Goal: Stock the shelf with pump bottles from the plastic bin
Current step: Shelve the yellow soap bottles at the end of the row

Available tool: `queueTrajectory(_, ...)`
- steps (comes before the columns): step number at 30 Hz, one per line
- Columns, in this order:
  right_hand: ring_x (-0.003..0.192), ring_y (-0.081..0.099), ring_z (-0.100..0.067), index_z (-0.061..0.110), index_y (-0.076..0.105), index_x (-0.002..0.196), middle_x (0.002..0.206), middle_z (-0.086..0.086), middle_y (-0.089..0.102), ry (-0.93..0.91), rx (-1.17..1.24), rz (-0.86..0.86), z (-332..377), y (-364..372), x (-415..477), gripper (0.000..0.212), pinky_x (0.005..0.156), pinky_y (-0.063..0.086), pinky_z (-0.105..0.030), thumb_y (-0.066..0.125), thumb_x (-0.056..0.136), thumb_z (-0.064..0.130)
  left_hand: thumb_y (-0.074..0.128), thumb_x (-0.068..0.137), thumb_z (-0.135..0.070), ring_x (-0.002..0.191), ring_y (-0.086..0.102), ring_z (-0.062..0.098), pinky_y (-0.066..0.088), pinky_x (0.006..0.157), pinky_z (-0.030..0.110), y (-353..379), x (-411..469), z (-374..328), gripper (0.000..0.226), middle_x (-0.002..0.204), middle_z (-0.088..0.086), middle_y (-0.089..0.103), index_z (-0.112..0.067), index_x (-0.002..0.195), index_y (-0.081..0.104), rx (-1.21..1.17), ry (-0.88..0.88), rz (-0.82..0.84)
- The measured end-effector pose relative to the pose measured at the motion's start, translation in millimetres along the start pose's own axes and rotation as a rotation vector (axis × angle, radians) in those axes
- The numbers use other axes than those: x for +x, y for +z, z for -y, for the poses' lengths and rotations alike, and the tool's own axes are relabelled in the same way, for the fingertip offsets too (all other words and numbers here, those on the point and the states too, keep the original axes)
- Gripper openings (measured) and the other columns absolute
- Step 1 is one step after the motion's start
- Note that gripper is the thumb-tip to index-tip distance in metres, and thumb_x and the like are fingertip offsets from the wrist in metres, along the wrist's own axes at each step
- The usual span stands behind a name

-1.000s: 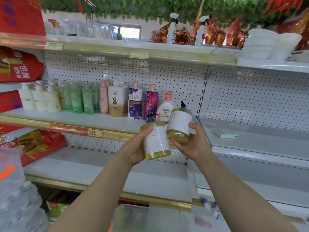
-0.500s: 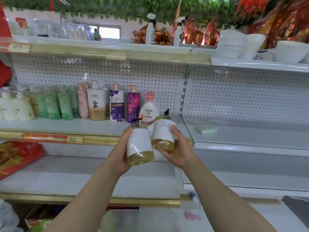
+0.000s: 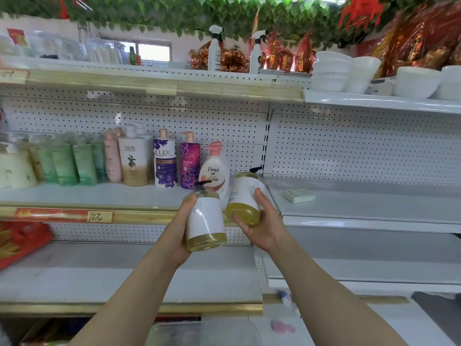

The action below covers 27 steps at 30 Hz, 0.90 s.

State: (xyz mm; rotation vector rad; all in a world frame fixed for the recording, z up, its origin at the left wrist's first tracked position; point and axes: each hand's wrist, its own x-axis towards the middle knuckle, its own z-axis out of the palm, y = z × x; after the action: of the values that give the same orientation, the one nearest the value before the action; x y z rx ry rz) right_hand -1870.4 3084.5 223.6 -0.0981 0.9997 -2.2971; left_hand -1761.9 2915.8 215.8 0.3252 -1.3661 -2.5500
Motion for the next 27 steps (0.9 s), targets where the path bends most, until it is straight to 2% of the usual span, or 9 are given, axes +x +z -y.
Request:
queueTrajectory(3, 0.101, 0.072, -0.030, 0.008, 0.063, 0.121, 0.105, -0.017, 0.075, -0.022, -0.032, -0.031, 3.1, 1.1, 3.1, 0.052, 0.075, 0.063, -0.038, 0.081, 0.077, 0.028, 0.066, 0.082, -0.058, 0.110, 0.067, 0.032, 0.054, 0.091, 0.054, 0.1, 4.7, -0.9, 0.055, 0.115, 0.013, 0.072, -0.022, 0.123, 0.065, 0.005, -0.022, -0.015)
queueTrajectory(7, 0.104, 0.071, -0.034, 0.007, 0.059, 0.127, 0.113, -0.019, 0.072, -0.050, -0.024, -0.016, 6.4, -2.1, 12.0, 0.056, 0.079, 0.062, -0.042, 0.079, 0.076, 0.019, 0.065, 0.084, -0.058, 0.109, 0.067, 0.033, 0.054, 0.090, 0.055, 1.8, 10.1, -3.6, 0.055, 0.116, 0.015, 0.071, -0.020, 0.123, 0.065, 0.012, -0.035, -0.012)
queueTrajectory(11, 0.112, 0.067, -0.036, 0.003, 0.056, 0.129, 0.120, -0.020, 0.068, 0.010, 0.051, -0.014, 10.5, -11.5, 22.2, 0.059, 0.093, 0.056, -0.048, 0.076, 0.079, 0.027, 0.064, 0.084, -0.059, 0.110, 0.066, 0.032, 0.052, 0.094, 0.055, 4.7, 18.6, -6.1, 0.055, 0.117, 0.014, 0.071, -0.021, 0.124, 0.065, 0.019, -0.028, -0.014)
queueTrajectory(13, 0.111, 0.068, -0.035, 0.004, 0.058, 0.129, 0.123, -0.019, 0.067, 0.004, 0.071, -0.020, 14.0, -11.3, 26.5, 0.061, 0.091, 0.057, -0.048, 0.079, 0.077, 0.029, 0.064, 0.084, -0.058, 0.112, 0.066, 0.032, 0.052, 0.095, 0.054, 6.2, 24.5, -6.6, 0.056, 0.118, 0.014, 0.070, -0.020, 0.125, 0.064, 0.010, -0.029, -0.013)
queueTrajectory(18, 0.102, 0.072, -0.032, 0.008, 0.063, 0.121, 0.111, -0.017, 0.073, -0.055, 0.003, -0.073, 24.7, -8.8, 40.8, 0.065, 0.090, 0.058, -0.047, 0.090, 0.064, 0.026, 0.064, 0.086, -0.055, 0.104, 0.068, 0.032, 0.052, 0.095, 0.054, 14.5, 39.8, -7.9, 0.051, 0.109, 0.013, 0.072, -0.018, 0.121, 0.065, -0.030, -0.042, -0.017)
queueTrajectory(21, 0.105, 0.071, -0.032, 0.007, 0.062, 0.121, 0.106, -0.016, 0.075, -0.062, -0.069, -0.076, 34.0, -11.9, 53.9, 0.057, 0.095, 0.055, -0.051, 0.086, 0.072, 0.022, 0.066, 0.084, -0.055, 0.099, 0.068, 0.033, 0.053, 0.091, 0.053, 19.7, 49.9, -8.2, 0.055, 0.108, 0.013, 0.072, -0.016, 0.123, 0.065, -0.087, -0.098, -0.024)
queueTrajectory(23, 0.107, 0.070, -0.030, 0.010, 0.062, 0.120, 0.100, -0.013, 0.077, -0.052, -0.138, -0.087, 40.8, -17.0, 65.1, 0.049, 0.099, 0.052, -0.052, 0.082, 0.078, 0.026, 0.069, 0.082, -0.054, 0.099, 0.069, 0.033, 0.055, 0.087, 0.052, 21.5, 57.7, -6.4, 0.058, 0.112, 0.014, 0.071, -0.016, 0.125, 0.064, -0.139, -0.136, -0.011)
queueTrajectory(25, 0.108, 0.069, -0.025, 0.016, 0.062, 0.124, 0.101, -0.008, 0.077, -0.040, -0.239, -0.087, 47.7, -21.4, 76.5, 0.051, 0.101, 0.050, -0.049, 0.080, 0.080, 0.033, 0.076, 0.077, -0.050, 0.102, 0.069, 0.034, 0.056, 0.085, 0.052, 21.9, 65.2, -3.4, 0.060, 0.117, 0.017, 0.070, -0.016, 0.125, 0.063, -0.143, -0.160, -0.014)
queueTrajectory(27, 0.103, 0.069, -0.020, 0.019, 0.061, 0.127, 0.106, -0.003, 0.076, -0.058, -0.310, -0.095, 55.4, -24.3, 88.6, 0.053, 0.093, 0.052, -0.038, 0.080, 0.080, 0.034, 0.079, 0.072, -0.044, 0.104, 0.069, 0.034, 0.057, 0.084, 0.049, 21.6, 72.5, -0.7, 0.065, 0.117, 0.018, 0.070, -0.014, 0.126, 0.059, -0.085, -0.163, -0.006)
